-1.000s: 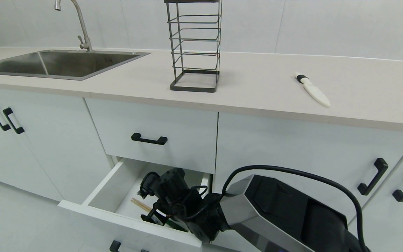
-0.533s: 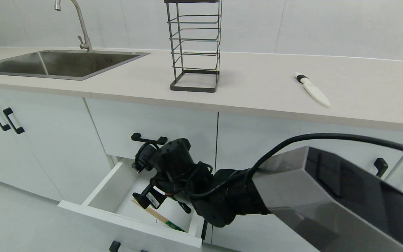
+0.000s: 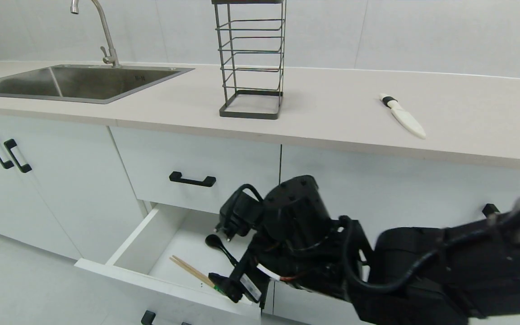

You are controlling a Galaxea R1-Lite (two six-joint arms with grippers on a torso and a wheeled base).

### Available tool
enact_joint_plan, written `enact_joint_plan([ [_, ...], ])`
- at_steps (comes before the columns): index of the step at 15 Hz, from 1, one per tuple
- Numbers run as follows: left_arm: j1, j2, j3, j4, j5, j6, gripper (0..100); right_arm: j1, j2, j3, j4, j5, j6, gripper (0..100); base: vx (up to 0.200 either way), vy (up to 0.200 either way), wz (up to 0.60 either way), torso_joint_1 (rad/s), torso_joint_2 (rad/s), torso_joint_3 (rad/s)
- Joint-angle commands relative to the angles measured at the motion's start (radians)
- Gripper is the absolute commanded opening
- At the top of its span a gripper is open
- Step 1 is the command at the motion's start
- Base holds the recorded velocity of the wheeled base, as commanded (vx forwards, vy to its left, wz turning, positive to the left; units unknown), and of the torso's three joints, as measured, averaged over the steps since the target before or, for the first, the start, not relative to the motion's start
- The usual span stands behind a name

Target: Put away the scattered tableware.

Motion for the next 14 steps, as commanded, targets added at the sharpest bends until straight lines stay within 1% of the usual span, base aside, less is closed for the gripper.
enact_joint_plan([
  [1, 0.0, 0.001, 0.0, 0.0, 0.0, 0.0, 100, 0.004, -0.256, 0.27, -0.081, 0.0, -0.001, 100, 0.0, 0.0, 0.0, 0.0, 0.0, 0.0],
  [2, 0.0, 0.001, 0.0, 0.0, 0.0, 0.0, 100, 0.004, -0.357, 0.391, -0.1, 0.0, -0.001, 100, 0.0, 0.0, 0.0, 0.0, 0.0, 0.0],
  [3, 0.0, 0.001, 0.0, 0.0, 0.0, 0.0, 100, 0.004, -0.443, 0.475, -0.1, 0.0, -0.001, 100, 0.0, 0.0, 0.0, 0.0, 0.0, 0.0],
  [5, 0.0, 0.001, 0.0, 0.0, 0.0, 0.0, 100, 0.012, -0.604, 0.6, -0.1, -0.003, -0.003, 100, 0.0, 0.0, 0.0, 0.0, 0.0, 0.0],
  [6, 0.0, 0.001, 0.0, 0.0, 0.002, 0.0, 100, 0.019, -0.675, 0.632, -0.093, -0.02, -0.006, 100, 0.0, 0.0, 0.0, 0.0, 0.0, 0.0],
  [8, 0.0, 0.001, 0.0, 0.0, 0.0, 0.0, 100, 0.012, -0.873, 0.724, -0.089, -0.132, -0.001, 100, 0.0, 0.0, 0.0, 0.0, 0.0, 0.0],
  [9, 0.0, 0.001, 0.0, 0.0, 0.0, 0.0, 100, 0.012, -0.986, 0.778, -0.089, -0.161, 0.005, 100, 0.0, 0.0, 0.0, 0.0, 0.0, 0.0],
  [10, 0.0, 0.001, 0.0, 0.0, 0.0, 0.0, 100, 0.012, -1.012, 0.79, -0.089, -0.167, 0.008, 100, 0.0, 0.0, 0.0, 0.0, 0.0, 0.0],
  [11, 0.0, 0.001, 0.0, 0.0, 0.0, 0.0, 100, 0.009, -1.233, 0.85, -0.075, -0.187, 0.014, 100, 0.0, 0.0, 0.0, 0.0, 0.0, 0.0],
  [12, 0.0, 0.001, 0.0, 0.0, 0.0, 0.0, 100, 0.003, -1.307, 0.851, -0.055, -0.189, 0.014, 100, 0.0, 0.0, 0.0, 0.0, 0.0, 0.0],
  [13, 0.0, 0.001, 0.0, 0.0, 0.0, 0.0, 100, -0.039, -1.414, 0.847, -0.037, -0.189, 0.014, 100, 0.0, 0.0, 0.0, 0.0, 0.0, 0.0],
  [14, 0.0, 0.001, 0.0, 0.0, 0.0, 0.0, 100, -0.152, -1.538, 0.851, -0.029, -0.181, 0.022, 100, 0.0, 0.0, 0.0, 0.0, 0.0, 0.0],
])
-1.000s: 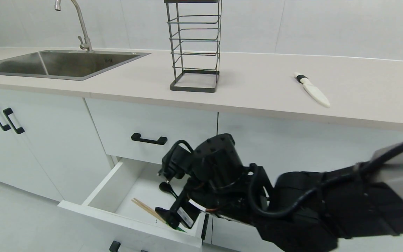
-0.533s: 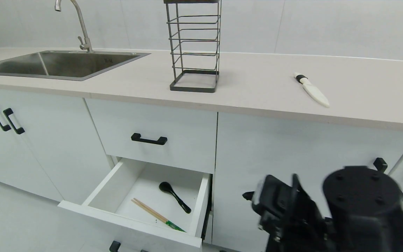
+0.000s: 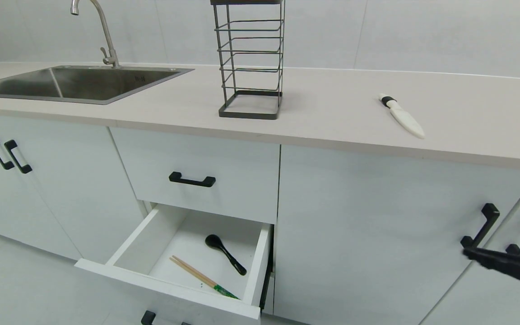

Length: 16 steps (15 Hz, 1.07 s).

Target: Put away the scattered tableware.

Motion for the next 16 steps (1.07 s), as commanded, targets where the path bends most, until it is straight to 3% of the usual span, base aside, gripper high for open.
enact_joint_plan([
  [1, 0.0, 0.001, 0.0, 0.0, 0.0, 0.0, 100, -0.237, -0.471, 0.06, 0.06, -0.006, 0.033, 100, 0.0, 0.0, 0.0, 0.0, 0.0, 0.0],
  [2, 0.0, 0.001, 0.0, 0.0, 0.0, 0.0, 100, -0.312, -0.516, 0.054, 0.103, 0.011, 0.053, 100, 0.0, 0.0, 0.0, 0.0, 0.0, 0.0],
  [3, 0.0, 0.001, 0.0, 0.0, 0.0, 0.0, 100, -0.45, -0.542, 0.034, 0.142, 0.04, 0.081, 100, 0.0, 0.0, 0.0, 0.0, 0.0, 0.0],
  [4, 0.0, 0.001, 0.0, 0.0, 0.0, 0.0, 100, -0.45, -0.542, 0.034, 0.142, 0.04, 0.081, 100, 0.0, 0.0, 0.0, 0.0, 0.0, 0.0],
  [5, 0.0, 0.001, 0.0, 0.0, 0.0, 0.0, 100, -0.621, -0.54, 0.002, 0.146, 0.085, 0.124, 100, 0.0, 0.0, 0.0, 0.0, 0.0, 0.0],
  [6, 0.0, 0.001, 0.0, 0.0, 0.0, 0.0, 100, -0.73, -0.543, 0.013, 0.142, 0.103, 0.129, 100, 0.0, 0.0, 0.0, 0.0, 0.0, 0.0],
  [7, 0.0, 0.001, 0.0, 0.0, 0.0, 0.0, 100, -0.766, -0.568, 0.031, 0.142, 0.105, 0.124, 100, 0.0, 0.0, 0.0, 0.0, 0.0, 0.0],
  [8, 0.0, 0.001, 0.0, 0.0, 0.0, 0.0, 100, -0.878, -0.698, 0.083, 0.159, 0.145, 0.109, 100, 0.0, 0.0, 0.0, 0.0, 0.0, 0.0],
  [11, 0.0, 0.001, 0.0, 0.0, 0.0, 0.0, 100, -1.003, -0.798, 0.212, 0.206, 0.238, 0.03, 100, 0.0, 0.0, 0.0, 0.0, 0.0, 0.0],
  [12, 0.0, 0.001, 0.0, 0.0, 0.001, 0.0, 100, -0.998, -0.842, 0.252, 0.306, 0.295, -0.068, 100, 0.0, 0.0, 0.0, 0.0, 0.0, 0.0],
  [13, 0.0, 0.001, 0.0, 0.0, 0.001, 0.0, 100, -0.996, -0.841, 0.247, 0.392, 0.294, -0.071, 100, 0.0, 0.0, 0.0, 0.0, 0.0, 0.0],
  [16, 0.0, 0.001, 0.0, 0.0, 0.001, 0.0, 100, -0.996, -0.841, 0.252, 0.409, 0.278, 0.066, 100, 0.0, 0.0, 0.0, 0.0, 0.0, 0.0],
])
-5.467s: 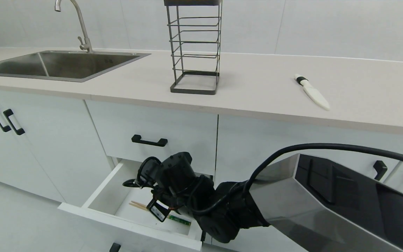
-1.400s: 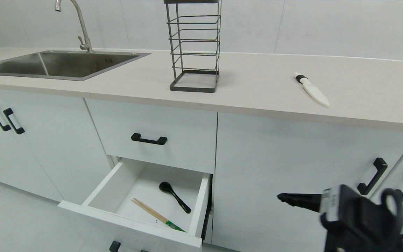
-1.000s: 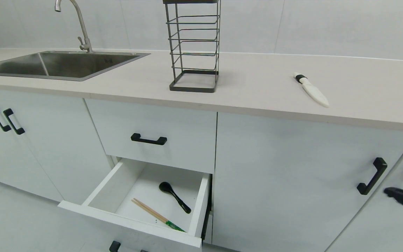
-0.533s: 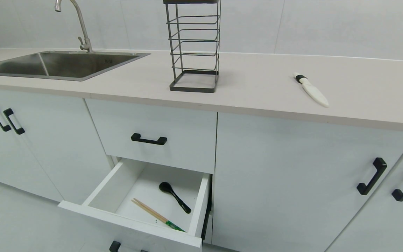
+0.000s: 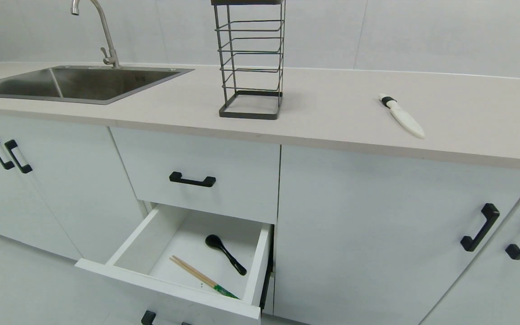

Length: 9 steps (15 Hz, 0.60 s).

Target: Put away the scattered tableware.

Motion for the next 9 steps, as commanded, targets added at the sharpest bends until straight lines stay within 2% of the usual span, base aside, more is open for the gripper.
enact_joint_plan([
  [1, 0.0, 0.001, 0.0, 0.0, 0.0, 0.0, 100, -0.003, -0.024, 0.004, 0.052, -0.036, 0.086, 100, 0.0, 0.0, 0.0, 0.0, 0.0, 0.0],
  [9, 0.0, 0.001, 0.0, 0.0, 0.0, 0.0, 100, -0.003, -0.024, 0.006, 0.043, -0.053, 0.102, 100, 0.0, 0.0, 0.0, 0.0, 0.0, 0.0],
])
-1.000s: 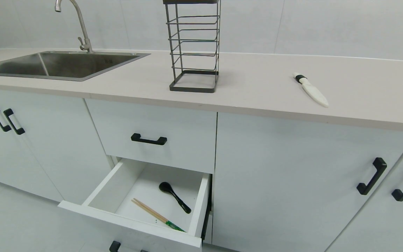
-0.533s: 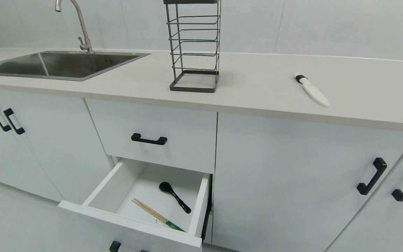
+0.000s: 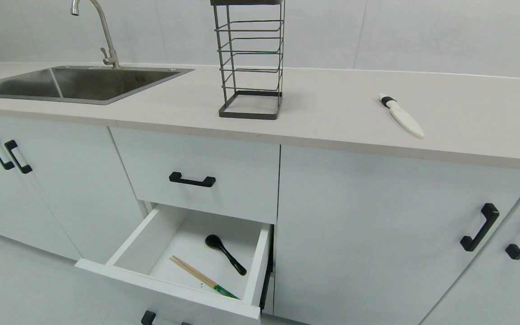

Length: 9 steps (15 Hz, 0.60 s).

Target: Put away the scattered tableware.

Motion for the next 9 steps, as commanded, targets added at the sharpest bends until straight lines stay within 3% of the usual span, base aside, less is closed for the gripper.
enact_joint_plan([
  [1, 0.0, 0.001, 0.0, -0.002, -0.008, 0.005, 100, 0.0, 0.003, 0.0, 0.001, 0.0, -0.002, 100, 0.0, 0.0, 0.0, 0.0, 0.0, 0.0],
  [2, 0.0, 0.001, 0.0, -0.005, -0.018, 0.017, 100, 0.0, 0.003, 0.0, 0.001, 0.0, -0.002, 100, 0.0, 0.0, 0.0, 0.0, 0.0, 0.0],
  [5, 0.0, 0.001, 0.0, 0.0, -0.014, -0.023, 100, 0.0, 0.003, 0.0, 0.001, 0.0, 0.0, 100, 0.0, 0.0, 0.0, 0.0, 0.0, 0.0],
  [9, 0.002, 0.001, 0.0, -0.005, -0.02, -0.007, 100, 0.0, 0.003, 0.0, 0.001, 0.0, -0.002, 100, 0.0, 0.0, 0.0, 0.0, 0.0, 0.0],
])
